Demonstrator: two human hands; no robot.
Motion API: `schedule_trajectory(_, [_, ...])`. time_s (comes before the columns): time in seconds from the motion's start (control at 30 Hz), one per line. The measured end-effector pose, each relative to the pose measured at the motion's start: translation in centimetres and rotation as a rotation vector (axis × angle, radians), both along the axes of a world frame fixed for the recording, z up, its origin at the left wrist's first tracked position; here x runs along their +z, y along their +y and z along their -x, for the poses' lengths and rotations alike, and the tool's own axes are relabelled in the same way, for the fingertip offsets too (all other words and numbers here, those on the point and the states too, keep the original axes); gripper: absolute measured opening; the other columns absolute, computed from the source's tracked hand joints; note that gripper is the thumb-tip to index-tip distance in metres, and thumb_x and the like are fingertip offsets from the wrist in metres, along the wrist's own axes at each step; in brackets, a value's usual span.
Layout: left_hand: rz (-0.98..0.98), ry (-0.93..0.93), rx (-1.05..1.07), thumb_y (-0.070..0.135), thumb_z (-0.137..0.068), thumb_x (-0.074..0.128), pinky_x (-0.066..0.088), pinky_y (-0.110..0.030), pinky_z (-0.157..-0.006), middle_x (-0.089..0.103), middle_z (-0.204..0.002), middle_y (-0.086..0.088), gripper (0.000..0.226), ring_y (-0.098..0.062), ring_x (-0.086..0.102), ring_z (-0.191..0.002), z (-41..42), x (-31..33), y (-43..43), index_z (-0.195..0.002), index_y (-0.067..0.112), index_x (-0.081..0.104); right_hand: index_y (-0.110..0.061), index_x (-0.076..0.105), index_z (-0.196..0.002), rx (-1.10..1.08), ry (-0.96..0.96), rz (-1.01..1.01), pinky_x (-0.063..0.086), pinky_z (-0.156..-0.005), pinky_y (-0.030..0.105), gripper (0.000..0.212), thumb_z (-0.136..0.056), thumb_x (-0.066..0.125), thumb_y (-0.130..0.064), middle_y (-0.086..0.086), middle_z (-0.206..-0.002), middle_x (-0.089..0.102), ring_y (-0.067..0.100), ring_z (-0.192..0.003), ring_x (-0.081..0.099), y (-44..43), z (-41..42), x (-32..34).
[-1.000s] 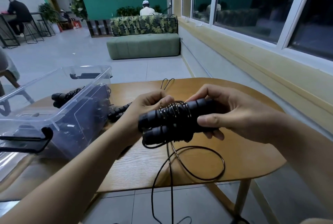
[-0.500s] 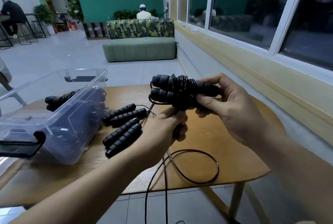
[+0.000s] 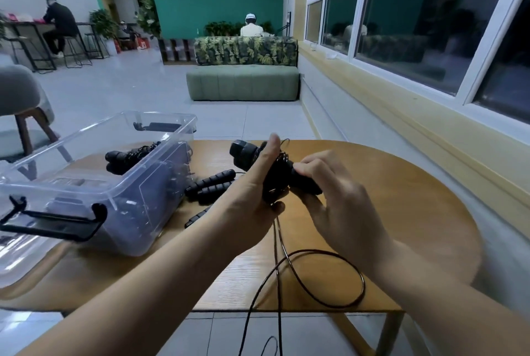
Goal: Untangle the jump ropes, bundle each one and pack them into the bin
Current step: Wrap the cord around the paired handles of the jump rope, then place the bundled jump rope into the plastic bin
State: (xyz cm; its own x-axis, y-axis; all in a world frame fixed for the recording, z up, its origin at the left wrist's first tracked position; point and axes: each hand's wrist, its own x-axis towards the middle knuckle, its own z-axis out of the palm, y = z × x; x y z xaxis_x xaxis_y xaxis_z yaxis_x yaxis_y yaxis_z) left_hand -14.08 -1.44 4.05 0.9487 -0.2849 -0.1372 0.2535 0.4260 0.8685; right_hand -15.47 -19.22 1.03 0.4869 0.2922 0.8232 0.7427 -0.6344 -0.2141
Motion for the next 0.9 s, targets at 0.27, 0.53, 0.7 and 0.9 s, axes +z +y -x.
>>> schedule_trajectory(0.27, [-0.023,-0.005,0.117,0.034,-0.072,0.094,0.049,-0.039,-0.097,0.066,-0.096,-0.014,0.049,-0.027,0.062,-0.098,-1.9,2.1,4.4,-0.104,0.006,0.07,-0.007,0.06,-0.129,0.043,-0.009,0.078,0.063,-0.067,0.044,0.033,-0.1,0.074,-0.01,0.011,-0.132,0.06,0.03,-0.098,0.069,4.1,-2.0,-0.1])
schedule_trajectory(0.53, [-0.596,-0.451,0.211,0.029,-0.083,0.087,0.057,-0.043,-0.103,0.077,-0.101,-0.01,0.036,-0.026,0.075,-0.1,-4.3,8.9,14.1,-0.11,0.01,0.076,-0.014,0.059,-0.143,0.29,0.177,0.046,0.058,-0.094,0.041,0.047,-0.099,0.075,-0.016,-0.003,-0.145,0.056,0.016,-0.126,0.061,10.7,-4.8,3.7])
schedule_trajectory(0.7, [-1.02,-0.586,0.26,0.021,-0.082,0.091,0.056,-0.037,-0.103,0.081,-0.106,0.005,0.034,-0.015,0.075,-0.104,-5.6,12.2,21.4,-0.114,0.024,0.078,-0.017,0.062,-0.138,0.268,0.174,0.096,0.053,-0.1,0.03,0.04,-0.1,0.074,-0.017,-0.004,-0.132,0.063,0.012,-0.122,0.061,14.8,-7.7,6.1])
schedule_trajectory(0.9, [-1.609,-0.528,0.006,0.021,-0.076,0.096,0.064,-0.034,-0.071,0.072,-0.108,0.006,0.068,-0.012,0.073,-0.087,-7.7,11.9,28.8,-0.128,0.031,0.054,-0.021,0.062,-0.136,0.281,0.273,0.144,0.045,-0.107,0.023,0.035,-0.102,0.068,-0.024,-0.009,-0.134,0.064,0.009,-0.127,0.059,18.7,-10.3,5.1])
